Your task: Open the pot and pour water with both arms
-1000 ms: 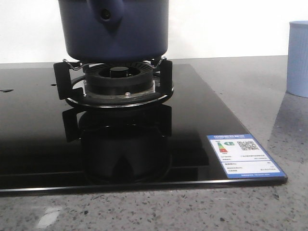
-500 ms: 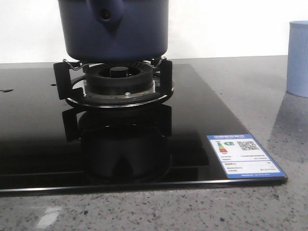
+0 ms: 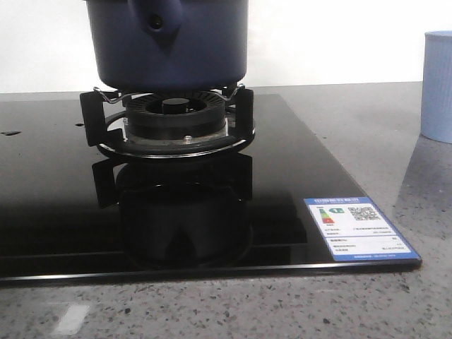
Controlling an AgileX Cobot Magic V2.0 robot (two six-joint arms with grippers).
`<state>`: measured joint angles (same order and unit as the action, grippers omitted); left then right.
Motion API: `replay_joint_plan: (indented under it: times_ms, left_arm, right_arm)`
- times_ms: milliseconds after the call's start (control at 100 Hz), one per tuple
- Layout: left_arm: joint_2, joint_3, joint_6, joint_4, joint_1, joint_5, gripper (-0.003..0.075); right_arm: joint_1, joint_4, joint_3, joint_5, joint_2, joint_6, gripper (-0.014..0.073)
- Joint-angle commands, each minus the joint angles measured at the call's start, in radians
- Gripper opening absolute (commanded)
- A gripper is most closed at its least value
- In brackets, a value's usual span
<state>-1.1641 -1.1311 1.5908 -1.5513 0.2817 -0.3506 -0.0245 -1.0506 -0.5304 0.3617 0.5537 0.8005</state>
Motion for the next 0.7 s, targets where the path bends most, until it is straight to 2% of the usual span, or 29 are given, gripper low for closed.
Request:
replay_joint_plan:
  times_ms: [0, 120, 220, 470, 690]
  left_arm:
    - [0.148, 0.07, -0.018, -0.016, -0.001, 0.093, 0.0192]
    - [0.346, 0.252, -0.018, 0.031, -0.001, 0.176, 0.0092]
    - [0.484, 0.385, -0.018, 0.045, -0.001, 0.199, -0.0021]
    - [0.719, 0.645, -0.018, 0.047, -0.001, 0.22, -0.0019]
    - [0.81, 0.735, -0.018, 0.019, -0.001, 0.231, -0.0019]
  right_arm:
    - [0.001, 0.002, 0.032, 0.022, -0.06, 0.045, -0.0066]
    - [0.001, 0.002, 0.155, 0.027, -0.167, 0.143, -0.0066]
    - [0.001, 0.002, 0.241, 0.061, -0.246, 0.147, -0.0066]
    - [0.001, 0.002, 0.339, 0.118, -0.367, 0.147, -0.0066]
    - [0.001, 0.002, 0.339, 0.184, -0.371, 0.147, -0.0066]
